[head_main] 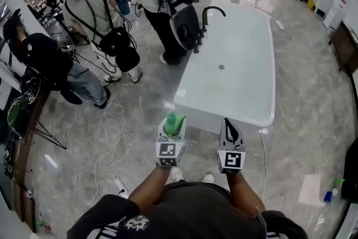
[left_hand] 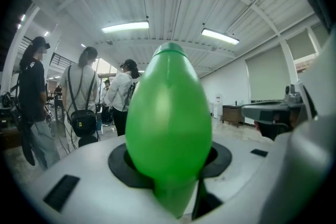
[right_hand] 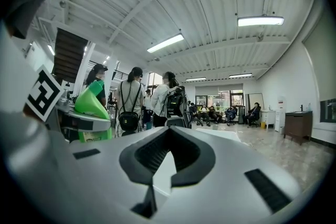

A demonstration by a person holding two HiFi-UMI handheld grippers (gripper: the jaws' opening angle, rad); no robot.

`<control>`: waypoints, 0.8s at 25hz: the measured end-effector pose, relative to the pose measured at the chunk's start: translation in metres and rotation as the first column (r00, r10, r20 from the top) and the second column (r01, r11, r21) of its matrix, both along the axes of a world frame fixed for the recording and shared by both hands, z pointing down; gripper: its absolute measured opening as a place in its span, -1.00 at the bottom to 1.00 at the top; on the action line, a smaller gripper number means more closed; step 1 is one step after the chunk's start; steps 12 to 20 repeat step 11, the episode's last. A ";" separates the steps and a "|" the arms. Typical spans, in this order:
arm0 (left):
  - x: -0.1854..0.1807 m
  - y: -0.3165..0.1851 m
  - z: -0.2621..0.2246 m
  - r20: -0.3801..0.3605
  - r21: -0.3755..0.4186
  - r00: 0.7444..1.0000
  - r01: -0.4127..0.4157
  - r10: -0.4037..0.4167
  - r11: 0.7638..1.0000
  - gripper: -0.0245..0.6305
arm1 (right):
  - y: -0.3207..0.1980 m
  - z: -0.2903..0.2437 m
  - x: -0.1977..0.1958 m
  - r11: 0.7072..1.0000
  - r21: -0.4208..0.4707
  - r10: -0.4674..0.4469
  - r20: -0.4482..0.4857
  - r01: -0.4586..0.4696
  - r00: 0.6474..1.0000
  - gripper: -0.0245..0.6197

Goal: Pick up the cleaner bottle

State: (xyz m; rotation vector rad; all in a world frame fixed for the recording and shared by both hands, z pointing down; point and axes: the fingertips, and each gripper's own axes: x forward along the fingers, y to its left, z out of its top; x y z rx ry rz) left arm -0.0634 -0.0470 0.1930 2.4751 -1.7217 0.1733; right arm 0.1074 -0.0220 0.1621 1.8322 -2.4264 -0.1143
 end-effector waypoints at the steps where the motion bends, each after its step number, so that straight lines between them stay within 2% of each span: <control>1: 0.001 0.001 -0.002 -0.003 -0.002 1.000 0.002 -0.002 1.000 -0.37 | 0.001 0.000 0.001 1.000 0.001 0.001 0.000 -0.001 1.000 -0.88; 20: 0.000 0.008 -0.003 -0.004 0.011 1.000 -0.004 0.004 1.000 -0.37 | 0.009 0.003 -0.002 1.000 -0.001 0.001 -0.003 -0.001 1.000 -0.88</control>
